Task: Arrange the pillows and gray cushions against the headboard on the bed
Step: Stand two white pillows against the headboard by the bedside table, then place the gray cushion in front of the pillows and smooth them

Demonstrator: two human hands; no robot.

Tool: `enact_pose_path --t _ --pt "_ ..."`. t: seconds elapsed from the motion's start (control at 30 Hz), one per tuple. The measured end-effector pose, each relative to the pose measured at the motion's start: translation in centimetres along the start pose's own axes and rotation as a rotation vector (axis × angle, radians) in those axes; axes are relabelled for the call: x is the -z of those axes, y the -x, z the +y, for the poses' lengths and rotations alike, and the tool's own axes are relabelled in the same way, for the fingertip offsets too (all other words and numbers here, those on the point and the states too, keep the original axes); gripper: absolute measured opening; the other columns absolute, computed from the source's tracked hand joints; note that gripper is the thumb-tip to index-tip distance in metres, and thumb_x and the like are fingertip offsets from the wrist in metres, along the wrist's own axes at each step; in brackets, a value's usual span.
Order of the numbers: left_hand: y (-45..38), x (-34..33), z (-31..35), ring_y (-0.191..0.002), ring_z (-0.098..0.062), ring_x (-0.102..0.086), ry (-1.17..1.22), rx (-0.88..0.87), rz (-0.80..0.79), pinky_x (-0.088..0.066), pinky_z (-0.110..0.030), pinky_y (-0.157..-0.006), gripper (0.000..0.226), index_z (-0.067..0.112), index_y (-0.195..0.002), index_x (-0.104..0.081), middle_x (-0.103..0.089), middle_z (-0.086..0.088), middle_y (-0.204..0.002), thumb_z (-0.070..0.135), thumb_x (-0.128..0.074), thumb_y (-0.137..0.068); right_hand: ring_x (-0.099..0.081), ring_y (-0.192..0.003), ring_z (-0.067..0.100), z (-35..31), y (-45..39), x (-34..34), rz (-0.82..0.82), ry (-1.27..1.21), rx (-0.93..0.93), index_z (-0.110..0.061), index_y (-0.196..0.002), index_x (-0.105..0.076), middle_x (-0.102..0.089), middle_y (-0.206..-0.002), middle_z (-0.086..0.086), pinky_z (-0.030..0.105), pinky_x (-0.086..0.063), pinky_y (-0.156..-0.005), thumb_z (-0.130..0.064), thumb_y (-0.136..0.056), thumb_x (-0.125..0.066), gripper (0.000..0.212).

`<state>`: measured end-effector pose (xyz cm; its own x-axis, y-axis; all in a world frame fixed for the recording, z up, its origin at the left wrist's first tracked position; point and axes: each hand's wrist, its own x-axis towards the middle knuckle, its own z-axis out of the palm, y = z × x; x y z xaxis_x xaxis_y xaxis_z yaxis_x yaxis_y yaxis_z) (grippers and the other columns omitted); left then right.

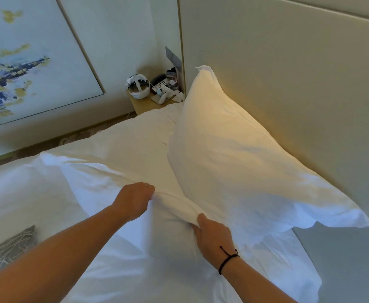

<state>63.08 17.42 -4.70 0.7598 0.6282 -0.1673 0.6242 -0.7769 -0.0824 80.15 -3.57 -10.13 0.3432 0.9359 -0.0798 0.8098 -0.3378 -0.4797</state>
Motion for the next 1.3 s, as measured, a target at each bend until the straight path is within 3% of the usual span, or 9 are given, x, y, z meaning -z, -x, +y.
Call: enact_pose_path --t 0.17,0.33,0.4,0.5,0.73,0.87,0.93,1.07,1.3 --pt "-5.8 4.1 4.4 -0.094 -0.025 -0.062 -0.097 -0.097 0.051 -0.039 -0.031 -0.069 0.018 0.019 -0.099 -0.063 -0.066 -0.002 -0.1 0.013 -0.05 -0.089 -0.046 -0.051 0.018 2.8 -0.3 2.4 0.138 -0.173 -0.202 -0.023 -0.077 -0.031 -0.046 -0.058 -0.008 0.031 -0.029 -0.047 -0.043 -0.099 -0.037 0.03" --pt "-8.0 3.0 8.6 -0.116 -0.025 -0.051 -0.063 0.081 0.058 -0.04 -0.036 -0.093 0.033 0.023 -0.123 -0.056 -0.059 -0.004 -0.126 0.012 -0.045 -0.093 -0.052 -0.061 0.019 3.2 -1.5 1.5 -0.034 -0.245 -0.398 -0.022 -0.072 -0.038 -0.056 -0.07 0.001 0.03 -0.033 -0.049 -0.051 -0.1 -0.032 0.04" --pt "-6.7 0.6 10.9 -0.145 -0.027 -0.021 0.182 0.203 -0.025 -0.029 -0.044 -0.111 0.053 0.029 -0.146 -0.03 -0.017 -0.005 -0.161 0.026 -0.05 -0.096 -0.053 -0.065 0.017 3.6 -2.1 0.7 -0.078 -0.261 -0.517 -0.022 -0.074 -0.043 -0.057 -0.075 0.0 0.029 -0.034 -0.051 -0.05 -0.1 -0.03 0.04" --pt "-3.8 -3.3 13.2 -0.15 -0.029 0.008 0.474 0.339 -0.19 -0.02 -0.054 -0.118 0.079 0.034 -0.154 0.009 0.028 0.0 -0.16 0.053 -0.043 -0.096 -0.049 -0.064 0.015 4.0 -3.4 0.3 -0.084 -0.429 -0.586 -0.02 -0.071 -0.045 -0.053 -0.075 0.0 0.028 -0.032 -0.051 -0.045 -0.101 -0.034 0.04" --pt "-1.4 -6.1 10.1 -0.149 -0.024 -0.016 0.731 0.379 -0.22 -0.028 -0.048 -0.116 0.081 0.037 -0.155 0.0 0.007 0.004 -0.165 0.067 -0.041 -0.091 -0.045 -0.063 0.016 3.1 -3.6 -0.1 -0.111 -0.517 -0.577 -0.023 -0.067 -0.039 -0.049 -0.072 -0.002 0.03 -0.03 -0.053 -0.046 -0.099 -0.038 0.04" --pt "0.4 -7.2 8.3 -0.148 -0.02 -0.022 0.757 0.307 -0.247 -0.03 -0.042 -0.116 0.081 0.042 -0.153 -0.004 0.003 0.006 -0.165 0.057 -0.054 -0.091 -0.05 -0.061 0.017 3.3 -1.8 1.5 -0.005 0.026 -0.396 -0.023 -0.08 -0.039 -0.053 -0.073 -0.004 0.032 -0.039 -0.054 -0.051 -0.098 -0.03 0.035" --pt "2.7 -8.5 7.8 -0.148 -0.019 -0.021 0.799 0.346 -0.238 -0.029 -0.04 -0.116 0.082 0.042 -0.153 -0.007 0.0 0.006 -0.165 0.054 -0.057 -0.09 -0.053 -0.071 0.022 2.3 -1.6 2.3 0.127 0.135 -0.196 -0.021 -0.097 -0.048 -0.055 -0.085 -0.002 0.035 -0.044 -0.062 -0.04 -0.097 -0.044 0.019" --pt "10.1 -13.0 5.6 -0.148 -0.023 -0.022 0.759 0.544 -0.339 -0.033 -0.042 -0.113 0.084 0.038 -0.155 -0.006 0.001 0.001 -0.165 0.049 -0.06 -0.09 -0.059 -0.096 0.031 -2.0 -2.1 1.8 0.233 0.241 0.227 -0.012 -0.12 -0.057 -0.06 -0.116 0.011 0.041 -0.05 -0.083 -0.025 -0.082 -0.07 0.042" --pt "26.0 -18.9 -1.7 -0.142 -0.036 -0.03 0.735 1.079 -0.482 -0.036 -0.046 -0.111 0.086 0.027 -0.155 -0.011 -0.004 -0.01 -0.164 0.051 -0.061 -0.088 -0.054 -0.118 0.025 -12.6 0.0 -7.6 -0.259 0.178 0.515 -0.019 -0.13 -0.051 -0.054 -0.135 0.004 0.037 -0.045 -0.098 -0.031 -0.088 -0.058 0.044"
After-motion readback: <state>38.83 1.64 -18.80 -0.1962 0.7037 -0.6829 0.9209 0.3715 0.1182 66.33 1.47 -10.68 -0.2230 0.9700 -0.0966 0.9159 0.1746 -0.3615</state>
